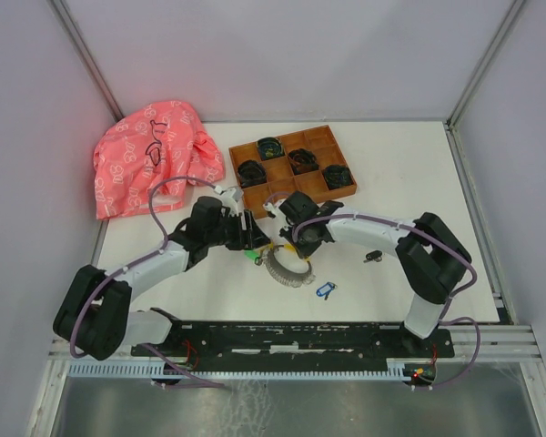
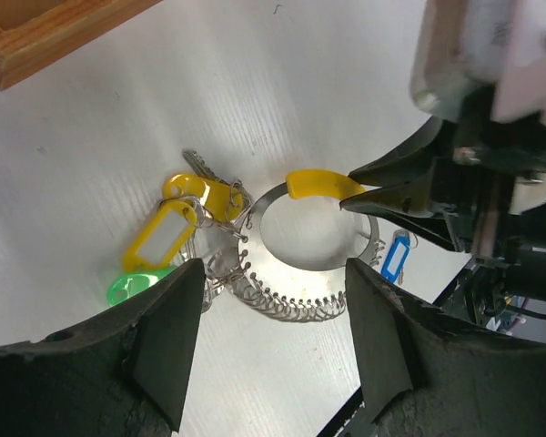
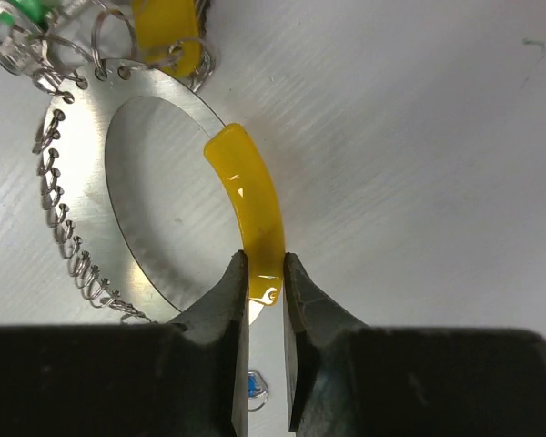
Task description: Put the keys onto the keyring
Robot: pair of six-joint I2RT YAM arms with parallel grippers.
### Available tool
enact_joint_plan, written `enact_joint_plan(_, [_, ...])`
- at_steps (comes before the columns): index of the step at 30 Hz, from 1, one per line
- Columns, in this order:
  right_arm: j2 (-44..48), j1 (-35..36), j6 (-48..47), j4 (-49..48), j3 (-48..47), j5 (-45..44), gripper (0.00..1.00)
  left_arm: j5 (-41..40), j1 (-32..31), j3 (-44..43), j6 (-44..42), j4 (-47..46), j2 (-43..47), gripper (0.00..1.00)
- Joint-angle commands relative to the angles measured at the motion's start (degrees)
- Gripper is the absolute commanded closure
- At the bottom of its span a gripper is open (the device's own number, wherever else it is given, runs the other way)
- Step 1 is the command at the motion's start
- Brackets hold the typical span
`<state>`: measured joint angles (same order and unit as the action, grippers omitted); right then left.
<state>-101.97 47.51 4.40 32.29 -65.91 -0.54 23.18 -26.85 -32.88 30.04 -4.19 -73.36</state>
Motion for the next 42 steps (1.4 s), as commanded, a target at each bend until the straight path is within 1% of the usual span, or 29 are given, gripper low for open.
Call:
enact_joint_plan(1, [4.7,0.1,-5.4,-1.0,-3.6,-0.8,0.88,5.0,0.3,-1.8,-5.0,-5.5,-2.3,0.30])
enact_joint_plan(5, [6.0,0.1,-9.0,-1.5,-3.7,-1.0,0.89,9.1,0.9,-3.6,-9.1,-7.9,-5.4,0.30])
enact_joint_plan(10, [8.6,0.1,-12.5,-2.6,-3.7,-1.0,0.89,15.5,1.7,-6.9,-12.8,-7.9,-9.9,0.32])
enact_joint_plan(12, [9.1,0.1,-13.0,-2.9,-3.9,-0.6,0.87,15.5,1.9,-8.1,-13.9,-6.8,-10.6,0.32])
enact_joint_plan(15, [8.3,0.1,-11.5,-1.4,-4.5,-0.1,0.77,12.3,2.1,-9.1,-14.9,-3.7,-10.4,0.32])
enact_joint_plan(17, [8.2,0.2,-9.2,-1.0,-3.7,-0.8,0.73,11.2,1.9,-9.1,-16.2,-2.0,-10.1,0.33])
enact_joint_plan(21, [12.3,0.0,-4.0,-2.7,0.4,-3.6,0.57,3.2,-1.9,-12.2,-23.7,6.2,-11.7,0.33])
enact_joint_plan(28, [21.8,0.0,6.1,-3.6,7.5,-15.7,0.31,-9.1,-7.0,-17.5,-32.8,15.0,-14.1,0.30])
enact_joint_plan(31, [26.5,0.0,9.1,-6.0,11.7,-20.2,0.23,-12.3,-9.3,-20.9,-36.2,18.9,-16.6,0.29])
enact_joint_plan(33, [30.1,0.0,10.7,-10.0,15.1,-24.0,0.17,-14.2,-10.6,-23.1,-38.4,21.7,-18.8,0.29])
enact_joint_plan(38, [39.3,-0.1,13.2,-17.2,23.4,-29.7,0.09,-18.0,-13.8,-28.9,-43.2,27.8,-23.4,0.31])
enact_joint_plan(42, [44.8,-0.1,13.5,-19.9,27.3,-32.5,0.08,-18.9,-15.4,-31.8,-47.1,30.7,-26.7,0.39])
